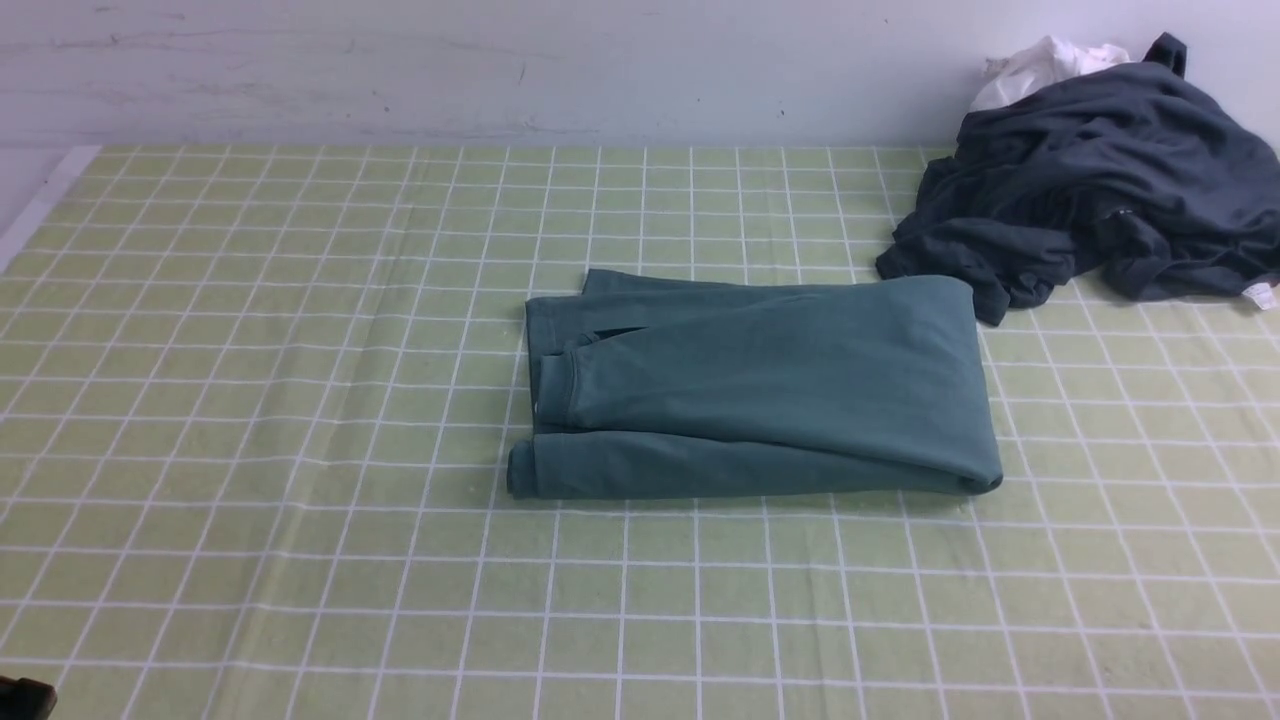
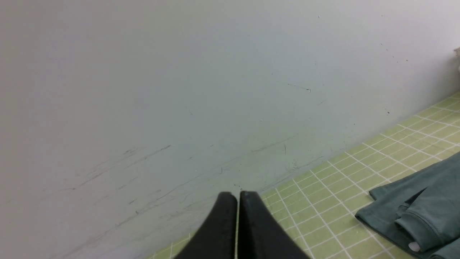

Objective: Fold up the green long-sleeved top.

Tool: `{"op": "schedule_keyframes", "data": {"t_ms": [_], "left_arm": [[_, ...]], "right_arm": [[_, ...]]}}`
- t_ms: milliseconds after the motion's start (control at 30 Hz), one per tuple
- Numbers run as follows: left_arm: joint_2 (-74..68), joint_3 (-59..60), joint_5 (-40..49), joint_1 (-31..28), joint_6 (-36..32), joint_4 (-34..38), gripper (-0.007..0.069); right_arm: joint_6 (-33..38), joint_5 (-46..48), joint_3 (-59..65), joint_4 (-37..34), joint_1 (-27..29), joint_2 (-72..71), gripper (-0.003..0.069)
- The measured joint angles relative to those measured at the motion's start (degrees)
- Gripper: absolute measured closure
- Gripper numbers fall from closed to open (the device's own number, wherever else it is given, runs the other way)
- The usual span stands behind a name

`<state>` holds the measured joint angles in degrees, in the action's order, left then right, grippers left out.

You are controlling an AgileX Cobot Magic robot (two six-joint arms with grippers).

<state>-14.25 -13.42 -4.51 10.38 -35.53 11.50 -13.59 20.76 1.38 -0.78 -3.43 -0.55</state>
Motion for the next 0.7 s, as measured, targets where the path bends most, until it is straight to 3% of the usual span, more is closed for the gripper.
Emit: {"op": "schedule_keyframes", "data": {"t_ms": [200, 400, 533, 700], "left_arm": [[1.5, 3.08, -1.96, -0.49, -0.05, 0.0, 0.0628], [11.66, 11.73, -6.18, -6.47, -1.92, 0.97, 0.0628], [14.7, 14.65, -6.03, -9.28, 1.07, 1.02, 0.0628], [14.93, 14.85, 8.93, -11.03, 8.64, 0.52, 0.0628]], "right_arm": [[0.0, 0.06, 0.0, 0.04, 0.0, 0.0, 0.0666], [0.0, 0.11, 0.0, 0.11, 0.0, 0.0, 0.0666], [0.0, 0.11, 0.0, 0.24, 0.0, 0.0, 0.0666], [0.0, 0.11, 0.0, 0.24, 0.0, 0.0, 0.0666]]}}
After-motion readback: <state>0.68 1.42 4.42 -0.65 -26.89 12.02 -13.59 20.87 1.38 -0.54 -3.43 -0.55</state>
